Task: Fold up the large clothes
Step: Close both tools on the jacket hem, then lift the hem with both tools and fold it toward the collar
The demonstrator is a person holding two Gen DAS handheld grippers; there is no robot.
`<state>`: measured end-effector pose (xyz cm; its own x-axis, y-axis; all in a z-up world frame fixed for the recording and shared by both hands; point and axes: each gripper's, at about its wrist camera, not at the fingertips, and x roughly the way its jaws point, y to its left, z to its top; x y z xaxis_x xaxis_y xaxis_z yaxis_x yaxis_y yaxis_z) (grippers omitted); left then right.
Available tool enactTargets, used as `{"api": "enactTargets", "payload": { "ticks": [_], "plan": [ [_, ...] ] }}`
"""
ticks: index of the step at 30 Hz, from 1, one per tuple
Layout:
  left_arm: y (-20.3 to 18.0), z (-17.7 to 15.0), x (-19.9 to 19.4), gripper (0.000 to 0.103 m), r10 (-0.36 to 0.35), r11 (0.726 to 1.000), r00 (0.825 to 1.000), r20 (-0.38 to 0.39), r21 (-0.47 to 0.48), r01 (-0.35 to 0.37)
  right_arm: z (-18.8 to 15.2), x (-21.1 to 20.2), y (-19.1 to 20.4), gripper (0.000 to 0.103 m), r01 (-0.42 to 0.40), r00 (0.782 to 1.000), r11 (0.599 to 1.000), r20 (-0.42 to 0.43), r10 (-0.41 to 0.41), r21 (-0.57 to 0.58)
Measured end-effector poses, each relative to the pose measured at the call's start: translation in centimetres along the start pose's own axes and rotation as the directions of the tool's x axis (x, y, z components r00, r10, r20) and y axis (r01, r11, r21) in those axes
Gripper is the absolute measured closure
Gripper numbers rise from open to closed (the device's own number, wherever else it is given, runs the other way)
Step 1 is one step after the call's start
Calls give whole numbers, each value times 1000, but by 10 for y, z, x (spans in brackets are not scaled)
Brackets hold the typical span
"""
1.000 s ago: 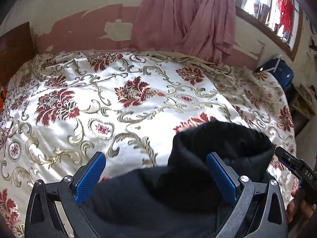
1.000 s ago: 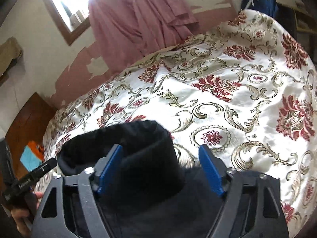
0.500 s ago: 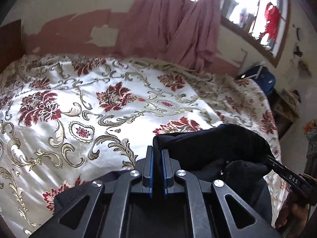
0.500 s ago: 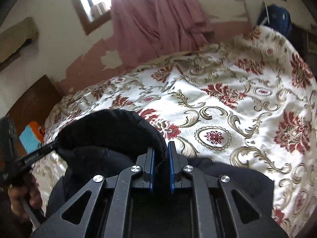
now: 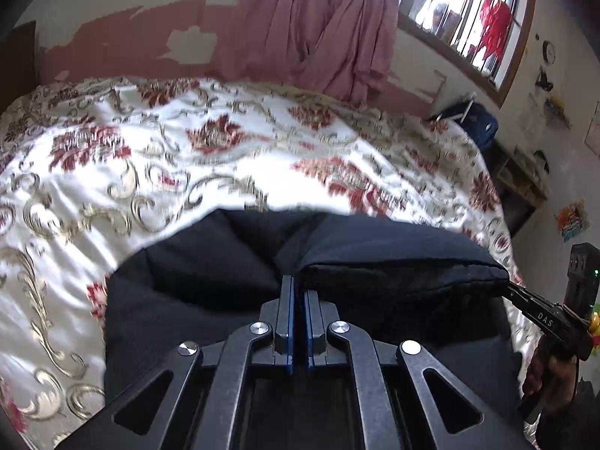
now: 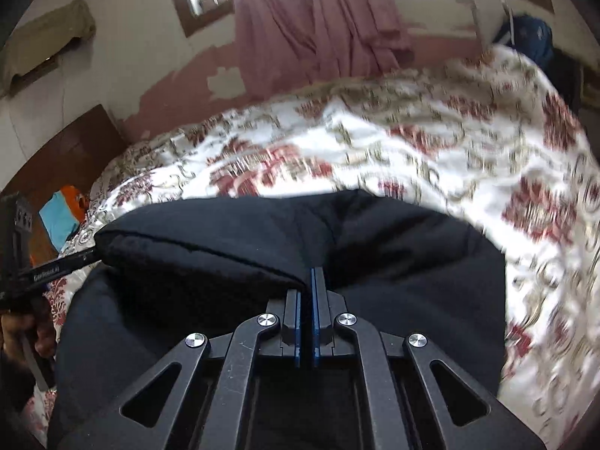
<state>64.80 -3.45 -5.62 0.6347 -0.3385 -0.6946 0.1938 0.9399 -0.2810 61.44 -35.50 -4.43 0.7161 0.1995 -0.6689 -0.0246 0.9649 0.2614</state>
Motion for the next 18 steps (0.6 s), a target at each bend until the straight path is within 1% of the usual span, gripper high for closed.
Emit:
{"api": "enactTargets", "payload": {
  "ticks": [3, 5, 7, 10, 13, 14, 15, 16, 18],
  "plan": [
    [2, -10, 19, 98, 18, 1000, 999, -44, -9, -19, -15, 23, -6, 99, 4, 1000, 1000, -31, -4, 20],
    [6, -15, 29, 98, 10, 999, 998, -64, -35, -13, -22, 33, -9, 99, -5, 999, 999, -36, 7, 49],
    [9, -17, 37, 98, 5, 999, 997, -74, -52, -9, -28, 41, -10, 99, -7, 999, 998, -31, 10, 65],
    [10, -21, 47, 98, 6, 997, 997, -82, -71, -12, -37, 51, -8, 99, 10, 999, 998, -34, -8, 64],
    [1, -22, 34, 95, 33, 999, 998, -45, -22, -34, -37, 40, -7, 99, -4, 1000, 998, -4, 4, 60],
    [-1, -22, 26, 95, 32, 999, 999, -29, -12, -33, -36, 33, -4, 99, 9, 1000, 999, 5, -9, 37],
    [-3, -22, 12, 93, 29, 1000, 1000, 5, -4, -29, -35, 29, 0, 99, 23, 1000, 1000, 13, -23, 9],
    [-4, -22, 1, 93, 21, 1000, 999, 36, 1, -21, -36, 22, 8, 99, 51, 998, 997, 33, -49, -52],
    [-11, -23, -24, 90, 5, 1000, 992, 123, 28, -8, -35, 20, 14, 99, 77, 996, 991, 40, -73, -105]
  ]
}}
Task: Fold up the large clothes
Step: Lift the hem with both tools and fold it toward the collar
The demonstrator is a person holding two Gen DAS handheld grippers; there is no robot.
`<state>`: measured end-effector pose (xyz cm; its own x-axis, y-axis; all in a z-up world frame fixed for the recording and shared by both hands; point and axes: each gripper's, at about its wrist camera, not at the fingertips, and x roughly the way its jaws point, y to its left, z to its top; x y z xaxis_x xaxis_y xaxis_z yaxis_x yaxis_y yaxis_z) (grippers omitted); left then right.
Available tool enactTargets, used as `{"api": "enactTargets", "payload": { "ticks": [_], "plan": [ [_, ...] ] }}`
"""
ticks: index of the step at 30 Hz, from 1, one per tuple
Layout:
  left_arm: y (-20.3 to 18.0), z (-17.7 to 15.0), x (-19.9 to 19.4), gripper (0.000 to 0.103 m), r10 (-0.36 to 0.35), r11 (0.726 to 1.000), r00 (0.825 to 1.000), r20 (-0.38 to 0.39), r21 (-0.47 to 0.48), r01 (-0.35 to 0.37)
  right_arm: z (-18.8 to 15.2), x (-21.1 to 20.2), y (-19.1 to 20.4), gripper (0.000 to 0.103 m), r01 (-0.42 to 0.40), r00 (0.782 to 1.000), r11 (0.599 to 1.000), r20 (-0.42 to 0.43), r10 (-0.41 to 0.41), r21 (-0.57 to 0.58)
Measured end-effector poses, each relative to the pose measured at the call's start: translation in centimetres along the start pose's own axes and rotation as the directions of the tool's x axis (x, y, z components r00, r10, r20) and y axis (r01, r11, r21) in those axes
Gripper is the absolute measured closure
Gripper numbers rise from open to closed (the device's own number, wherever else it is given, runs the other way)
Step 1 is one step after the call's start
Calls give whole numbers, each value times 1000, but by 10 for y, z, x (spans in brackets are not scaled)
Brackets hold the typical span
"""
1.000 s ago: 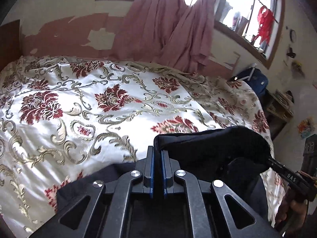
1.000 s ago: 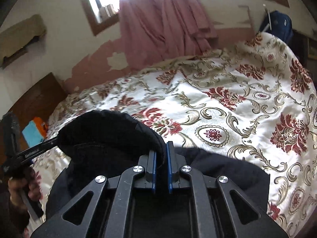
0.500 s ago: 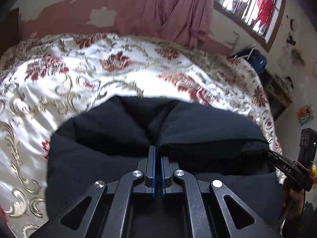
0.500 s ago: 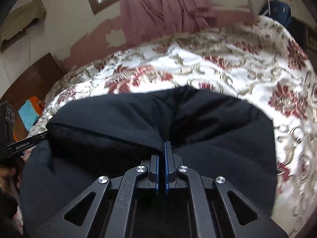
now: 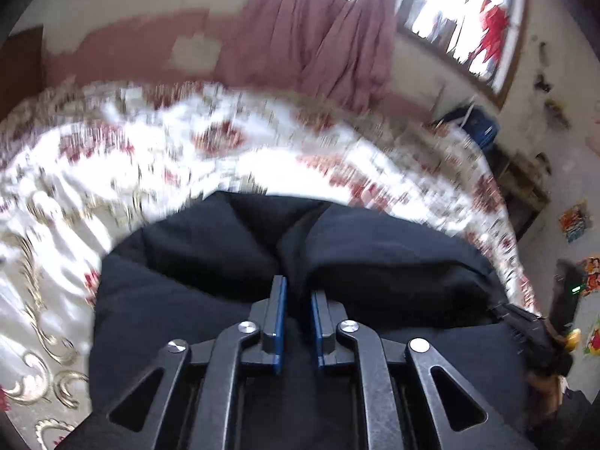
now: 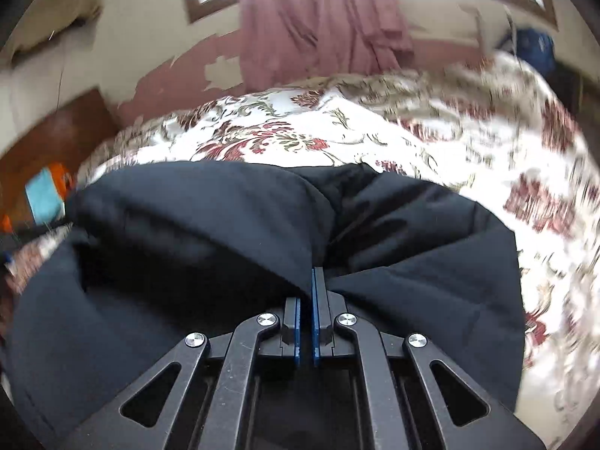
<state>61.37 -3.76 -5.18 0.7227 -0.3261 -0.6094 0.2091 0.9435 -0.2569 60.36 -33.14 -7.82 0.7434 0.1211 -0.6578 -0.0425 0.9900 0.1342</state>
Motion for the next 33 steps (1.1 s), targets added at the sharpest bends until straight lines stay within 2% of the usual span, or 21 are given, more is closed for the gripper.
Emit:
{"api": "enactTargets", "payload": {
  "ticks": [6, 8, 9, 11, 12, 13, 14, 16, 18, 21, 22, 24, 25, 27, 30, 33],
  "plan": [
    [-31, 27, -22, 88, -62, 996, 990, 125, 75, 53, 2, -3, -2, 99, -1, 1000, 1000, 2, 1, 0],
    [-42, 39, -7, 87, -94, 993, 992, 86, 73, 88, 2, -4, -3, 99, -6, 1000, 1000, 0, 6, 0],
    [-48, 44, 8, 87, -115, 991, 993, 34, 79, 112, 3, -4, -3, 99, -9, 1000, 1000, -1, 9, -2],
    [-57, 45, 36, 87, -102, 990, 991, -89, 93, 110, 6, -13, -4, 99, -20, 1000, 1000, -4, 20, 0],
    [-60, 42, 55, 89, -84, 989, 981, -177, 105, 104, 8, -19, -5, 97, -37, 999, 999, -2, 37, 7],
    [-62, 40, 63, 90, -62, 989, 977, -204, 120, 88, 12, -29, -7, 97, -59, 998, 998, 6, 59, 23],
    [-63, 37, 65, 90, -54, 987, 979, -198, 139, 83, 19, -41, -8, 97, -89, 996, 995, 24, 88, 38],
    [-59, 35, 62, 90, -83, 983, 981, -178, 145, 109, 34, -54, -8, 94, -113, 992, 993, 54, 111, 41],
    [-51, 32, 59, 90, -130, 981, 976, -176, 121, 152, 51, -50, -5, 94, -133, 991, 989, 31, 131, 57],
    [-45, 28, 57, 90, -155, 978, 972, -178, 114, 177, 73, -44, 1, 94, -130, 992, 989, 10, 130, 71],
    [-43, 27, 58, 90, -159, 977, 971, -178, 114, 180, 77, -45, 1, 94, -121, 992, 990, -17, 122, 78],
    [-41, 26, 60, 90, -164, 976, 969, -187, 113, 187, 75, -45, 3, 94, -120, 980, 990, -150, 130, 79],
    [-40, 25, 62, 90, -164, 975, 968, -192, 115, 188, 72, -50, 2, 94, -121, 979, 991, -160, 129, 59],
    [-40, 22, 63, 90, -172, 972, 967, -189, 127, 198, 66, -67, 0, 94, -94, 986, 995, -134, 97, 28],
    [-33, 18, 62, 90, -210, 967, 963, -167, 111, 230, 79, -83, -5, 94, -88, 995, 994, -46, 91, 60],
    [-29, 14, 61, 91, -235, 965, 961, -146, 87, 249, 100, -53, 15, 94, -123, 988, 992, -94, 125, 32]
  ]
}}
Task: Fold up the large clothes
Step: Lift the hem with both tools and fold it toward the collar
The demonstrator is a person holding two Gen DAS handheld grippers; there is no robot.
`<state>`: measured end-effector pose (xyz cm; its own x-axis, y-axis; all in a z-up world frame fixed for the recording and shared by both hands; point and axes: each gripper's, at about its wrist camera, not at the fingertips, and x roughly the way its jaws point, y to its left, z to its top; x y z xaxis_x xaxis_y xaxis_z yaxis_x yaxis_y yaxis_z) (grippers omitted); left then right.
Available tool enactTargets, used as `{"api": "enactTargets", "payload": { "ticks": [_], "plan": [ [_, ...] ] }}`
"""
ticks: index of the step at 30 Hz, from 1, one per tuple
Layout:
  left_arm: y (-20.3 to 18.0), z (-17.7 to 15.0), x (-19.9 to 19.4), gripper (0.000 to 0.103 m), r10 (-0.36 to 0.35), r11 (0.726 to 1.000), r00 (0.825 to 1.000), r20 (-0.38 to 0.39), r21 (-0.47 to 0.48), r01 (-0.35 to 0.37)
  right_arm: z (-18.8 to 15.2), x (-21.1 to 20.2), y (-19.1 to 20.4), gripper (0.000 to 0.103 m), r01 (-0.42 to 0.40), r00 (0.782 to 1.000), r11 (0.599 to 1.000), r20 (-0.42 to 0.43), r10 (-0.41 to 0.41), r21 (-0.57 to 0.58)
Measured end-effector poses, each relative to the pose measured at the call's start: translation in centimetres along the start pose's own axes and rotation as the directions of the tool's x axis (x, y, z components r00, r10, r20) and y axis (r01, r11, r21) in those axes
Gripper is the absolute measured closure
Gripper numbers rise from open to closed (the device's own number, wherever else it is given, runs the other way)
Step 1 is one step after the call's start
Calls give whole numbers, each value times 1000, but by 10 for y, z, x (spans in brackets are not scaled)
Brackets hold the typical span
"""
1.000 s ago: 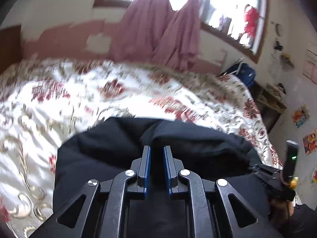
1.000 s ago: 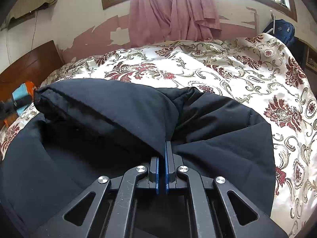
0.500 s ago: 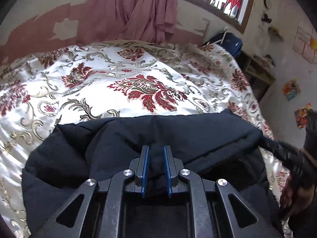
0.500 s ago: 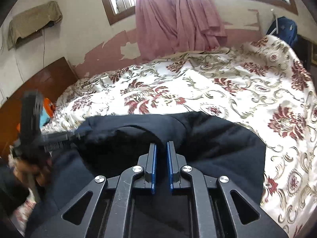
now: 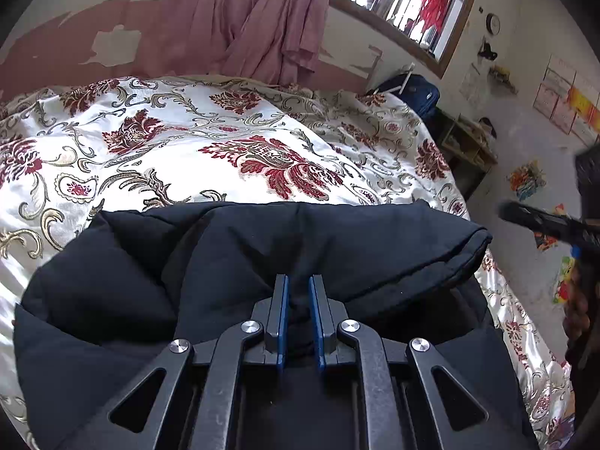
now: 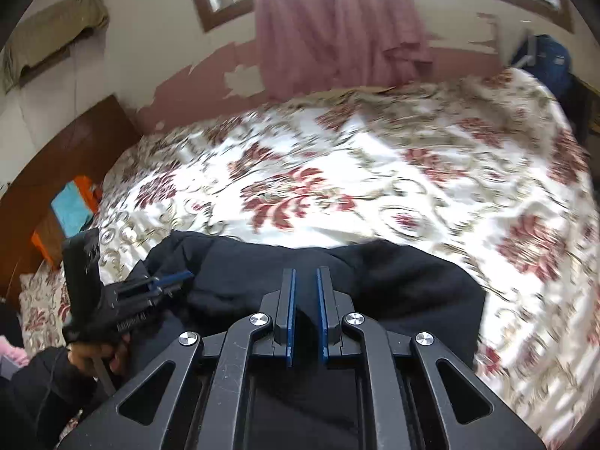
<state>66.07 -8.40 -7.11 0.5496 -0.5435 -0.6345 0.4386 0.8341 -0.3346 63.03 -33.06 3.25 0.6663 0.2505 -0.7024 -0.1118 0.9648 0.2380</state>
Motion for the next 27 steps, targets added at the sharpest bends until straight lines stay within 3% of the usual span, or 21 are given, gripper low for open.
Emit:
{"api": "enactTargets", "payload": {
  "ticks": [2, 4, 7, 11, 13, 19, 21, 24, 27],
  "plan": [
    [0, -1, 0, 91, -8, 1000, 1000, -4, 4, 8, 6, 29, 13, 94, -16, 995, 999, -97, 13, -29],
    [1, -1, 1, 91, -19, 1000, 1000, -19, 20, 19, -2, 62, 24, 94, 4, 974, 997, -225, -22, -83],
    [0, -1, 5, 93, -41, 995, 996, -81, 92, 48, -18, 81, 33, 94, 36, 957, 983, -277, -85, -180],
    [0, -3, 18, 97, -31, 986, 984, -173, 154, 58, -27, 110, 25, 94, 17, 941, 984, -330, -76, -179],
    [3, -4, 28, 99, -22, 990, 980, -199, 135, 49, -33, 125, 22, 94, 16, 941, 985, -331, -73, -171],
    [8, -11, 46, 99, 1, 995, 979, -202, 99, 20, -51, 135, 12, 95, 2, 972, 996, -235, -23, -86],
    [5, -11, 37, 99, -3, 993, 986, -169, 112, 22, -55, 118, 15, 95, -3, 984, 995, -176, -14, -98],
    [-1, -9, 11, 99, -41, 991, 993, -107, 123, 54, -53, 91, 8, 95, -26, 987, 996, -163, 12, -90],
    [-17, -2, -9, 99, -122, 981, 992, -41, 149, 127, -48, 74, 2, 95, 19, 983, 992, -178, -41, -125]
  ]
}}
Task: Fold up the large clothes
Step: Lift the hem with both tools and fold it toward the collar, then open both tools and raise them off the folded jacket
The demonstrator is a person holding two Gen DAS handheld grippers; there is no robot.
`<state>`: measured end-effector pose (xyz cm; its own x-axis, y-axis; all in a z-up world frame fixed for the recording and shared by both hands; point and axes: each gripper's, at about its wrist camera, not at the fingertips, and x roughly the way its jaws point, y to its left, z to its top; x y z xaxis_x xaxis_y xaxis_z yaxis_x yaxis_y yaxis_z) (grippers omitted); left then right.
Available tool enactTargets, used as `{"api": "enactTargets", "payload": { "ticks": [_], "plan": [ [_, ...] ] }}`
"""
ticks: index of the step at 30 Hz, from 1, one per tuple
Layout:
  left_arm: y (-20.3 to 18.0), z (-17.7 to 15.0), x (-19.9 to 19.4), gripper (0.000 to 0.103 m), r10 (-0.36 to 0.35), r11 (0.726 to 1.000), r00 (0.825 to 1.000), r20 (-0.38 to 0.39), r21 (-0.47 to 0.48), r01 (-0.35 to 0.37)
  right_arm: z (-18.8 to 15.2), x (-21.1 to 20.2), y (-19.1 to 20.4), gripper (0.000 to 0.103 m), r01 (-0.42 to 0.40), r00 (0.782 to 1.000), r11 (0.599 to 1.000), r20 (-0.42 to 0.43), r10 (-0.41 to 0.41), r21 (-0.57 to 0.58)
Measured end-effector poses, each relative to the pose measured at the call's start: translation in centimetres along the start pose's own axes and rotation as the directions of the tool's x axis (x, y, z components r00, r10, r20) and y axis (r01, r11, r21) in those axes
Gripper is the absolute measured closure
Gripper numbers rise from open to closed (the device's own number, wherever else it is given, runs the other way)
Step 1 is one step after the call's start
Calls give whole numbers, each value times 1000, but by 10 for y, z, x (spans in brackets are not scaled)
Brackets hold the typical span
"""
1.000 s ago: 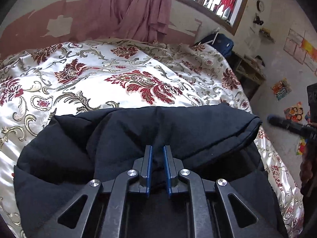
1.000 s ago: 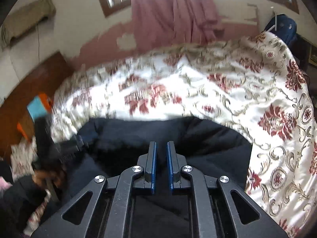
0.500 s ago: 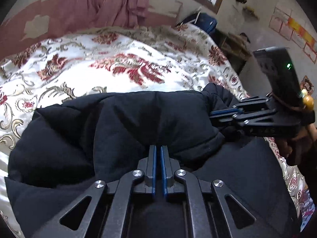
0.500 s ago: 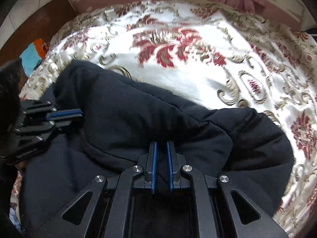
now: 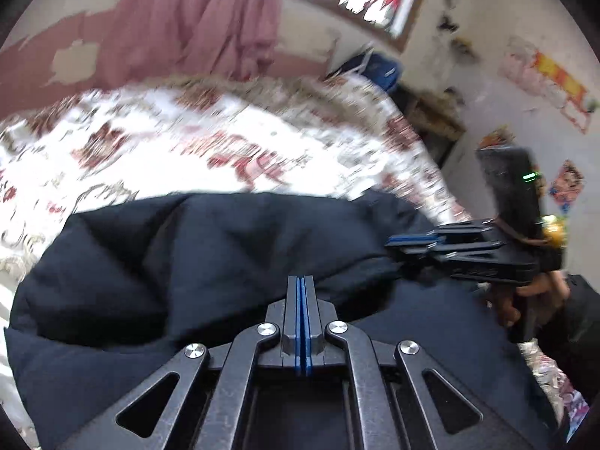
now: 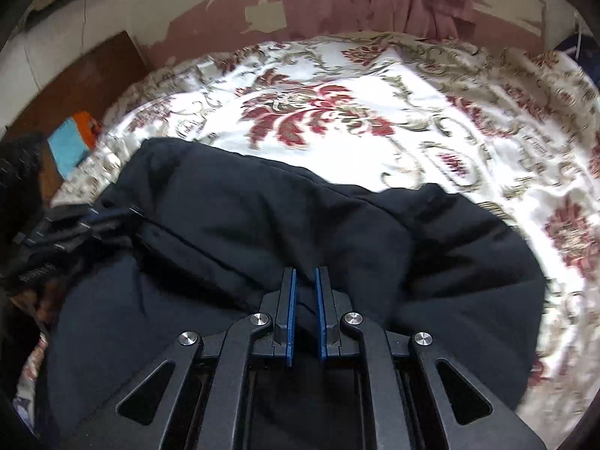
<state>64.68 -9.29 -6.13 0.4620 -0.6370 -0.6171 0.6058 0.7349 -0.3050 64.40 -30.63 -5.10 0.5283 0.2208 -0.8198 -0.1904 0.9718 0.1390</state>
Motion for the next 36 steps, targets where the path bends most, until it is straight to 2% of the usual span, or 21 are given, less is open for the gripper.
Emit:
{"api": "enactTargets", "payload": {
  "ticks": [3, 5, 8, 10, 15, 17, 18, 20, 22, 26, 32, 33, 36],
  "plan": [
    [-18, 12, 7, 99, -23, 999, 1000, -7, 48, 23, 6, 4, -12, 95, 2, 999, 1000, -40, -1, 9],
    [-22, 20, 27, 99, -12, 999, 996, -91, 49, 16, 5, 15, -16, 95, 6, 997, 1000, -80, -6, 7],
    [-14, 20, 51, 99, -46, 999, 972, -231, 6, 48, 3, 37, -15, 95, 24, 993, 999, -119, -27, -29],
    [-10, 12, 62, 99, -42, 999, 956, -289, 7, 46, 2, 46, -15, 94, 19, 991, 1000, -133, -21, -17],
    [7, 0, 81, 98, -83, 993, 942, -326, -103, 52, -8, 69, -23, 95, 18, 997, 998, -77, -13, 65],
    [3, -4, 80, 98, -64, 996, 947, -315, -83, 40, -13, 63, -18, 95, 36, 999, 998, -31, -35, 50],
    [-1, -5, 72, 98, -57, 997, 957, -283, -60, 42, -16, 53, -16, 94, 34, 999, 998, 1, -34, 48],
    [-8, -8, 57, 99, -37, 999, 973, -228, -35, 30, -20, 35, -18, 94, 6, 999, 997, 44, -9, 74],
    [-13, -8, 47, 99, 2, 999, 981, -194, -34, -9, -23, 21, -19, 93, -11, 997, 995, 76, 4, 99],
    [-21, -4, 25, 99, 92, 994, 985, -145, -40, -98, -30, -2, -19, 78, -10, 991, 993, 134, -6, 118],
    [-30, -2, -1, 99, 139, 985, 984, -107, -91, -149, -37, -33, -17, 54, -8, 982, 991, 190, -17, 133],
    [-33, -2, -9, 90, 151, 982, 984, -96, -102, -161, -38, -38, -15, 49, -4, 980, 991, 199, -23, 133],
    [-42, 0, -19, 72, 180, 976, 982, -65, -115, -186, -42, -55, -12, 41, 11, 974, 992, 222, -39, 129]
  ]
}}
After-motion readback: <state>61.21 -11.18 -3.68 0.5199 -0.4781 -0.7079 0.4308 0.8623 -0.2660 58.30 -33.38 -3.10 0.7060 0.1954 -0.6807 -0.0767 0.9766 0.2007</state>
